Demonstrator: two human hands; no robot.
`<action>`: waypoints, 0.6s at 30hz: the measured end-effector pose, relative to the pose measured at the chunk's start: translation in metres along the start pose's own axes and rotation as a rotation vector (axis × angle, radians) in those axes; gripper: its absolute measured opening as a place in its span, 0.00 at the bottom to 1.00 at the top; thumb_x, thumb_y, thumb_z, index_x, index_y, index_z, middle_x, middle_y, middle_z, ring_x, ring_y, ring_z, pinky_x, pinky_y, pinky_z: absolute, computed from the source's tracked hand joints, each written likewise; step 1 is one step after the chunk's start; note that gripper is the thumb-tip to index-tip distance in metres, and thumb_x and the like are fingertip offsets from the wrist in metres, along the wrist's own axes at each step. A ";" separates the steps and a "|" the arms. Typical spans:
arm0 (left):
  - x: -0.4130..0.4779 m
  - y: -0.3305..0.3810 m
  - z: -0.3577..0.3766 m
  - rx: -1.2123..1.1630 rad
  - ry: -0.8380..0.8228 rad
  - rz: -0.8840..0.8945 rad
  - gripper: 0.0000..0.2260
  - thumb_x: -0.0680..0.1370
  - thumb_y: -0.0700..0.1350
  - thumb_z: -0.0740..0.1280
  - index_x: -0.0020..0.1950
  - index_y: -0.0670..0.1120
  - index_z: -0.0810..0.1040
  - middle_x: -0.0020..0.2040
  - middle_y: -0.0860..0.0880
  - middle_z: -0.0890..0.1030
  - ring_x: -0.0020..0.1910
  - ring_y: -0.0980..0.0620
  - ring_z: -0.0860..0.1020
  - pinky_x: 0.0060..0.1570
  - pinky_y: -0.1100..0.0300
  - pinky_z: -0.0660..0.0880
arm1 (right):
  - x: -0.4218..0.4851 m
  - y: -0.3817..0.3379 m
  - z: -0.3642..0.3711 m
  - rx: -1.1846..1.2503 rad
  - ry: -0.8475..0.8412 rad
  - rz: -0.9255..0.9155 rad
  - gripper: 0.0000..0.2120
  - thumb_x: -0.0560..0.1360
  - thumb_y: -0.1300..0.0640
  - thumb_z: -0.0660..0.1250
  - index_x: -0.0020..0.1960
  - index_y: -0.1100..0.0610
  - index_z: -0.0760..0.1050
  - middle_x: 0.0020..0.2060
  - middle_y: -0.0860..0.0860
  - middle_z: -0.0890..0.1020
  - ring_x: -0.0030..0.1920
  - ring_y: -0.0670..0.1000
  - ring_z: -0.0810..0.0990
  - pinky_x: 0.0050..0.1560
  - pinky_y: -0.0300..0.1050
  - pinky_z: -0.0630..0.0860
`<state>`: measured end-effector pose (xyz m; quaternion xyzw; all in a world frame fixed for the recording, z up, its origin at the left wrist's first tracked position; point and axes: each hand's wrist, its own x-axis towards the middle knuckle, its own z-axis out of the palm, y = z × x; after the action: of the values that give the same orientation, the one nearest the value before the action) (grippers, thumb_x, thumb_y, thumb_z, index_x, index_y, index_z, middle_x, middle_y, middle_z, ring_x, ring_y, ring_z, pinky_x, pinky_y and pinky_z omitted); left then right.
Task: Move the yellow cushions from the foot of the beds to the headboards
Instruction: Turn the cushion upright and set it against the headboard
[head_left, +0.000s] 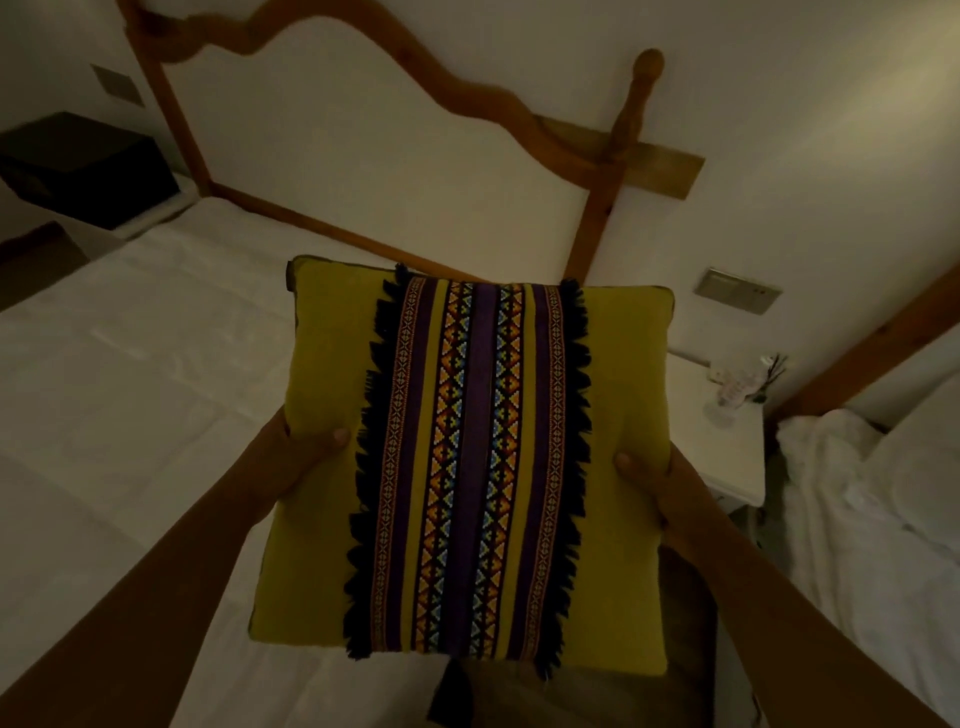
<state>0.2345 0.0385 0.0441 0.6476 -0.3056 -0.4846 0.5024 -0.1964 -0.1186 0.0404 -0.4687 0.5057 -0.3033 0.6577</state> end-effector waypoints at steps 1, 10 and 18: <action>0.011 0.002 0.002 0.002 0.001 -0.011 0.28 0.65 0.56 0.79 0.63 0.62 0.74 0.58 0.50 0.83 0.52 0.47 0.84 0.45 0.49 0.82 | 0.009 -0.002 -0.001 0.006 -0.002 0.007 0.35 0.68 0.52 0.75 0.73 0.53 0.69 0.62 0.58 0.82 0.58 0.64 0.83 0.58 0.69 0.78; 0.110 0.027 0.034 0.043 -0.001 -0.063 0.31 0.62 0.60 0.78 0.63 0.59 0.76 0.57 0.50 0.84 0.51 0.47 0.85 0.43 0.50 0.83 | 0.107 -0.012 -0.031 0.102 -0.040 0.060 0.26 0.73 0.56 0.73 0.70 0.51 0.72 0.58 0.55 0.85 0.54 0.60 0.85 0.47 0.58 0.83; 0.212 0.053 0.090 0.083 0.044 -0.111 0.33 0.63 0.58 0.78 0.66 0.57 0.74 0.58 0.49 0.84 0.52 0.46 0.85 0.46 0.47 0.82 | 0.231 -0.039 -0.083 0.121 -0.114 0.142 0.25 0.76 0.58 0.72 0.71 0.53 0.71 0.61 0.58 0.83 0.57 0.62 0.84 0.52 0.64 0.82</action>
<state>0.2276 -0.1965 0.0238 0.6942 -0.2779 -0.4845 0.4541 -0.2022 -0.3610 -0.0153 -0.4076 0.4803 -0.2586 0.7324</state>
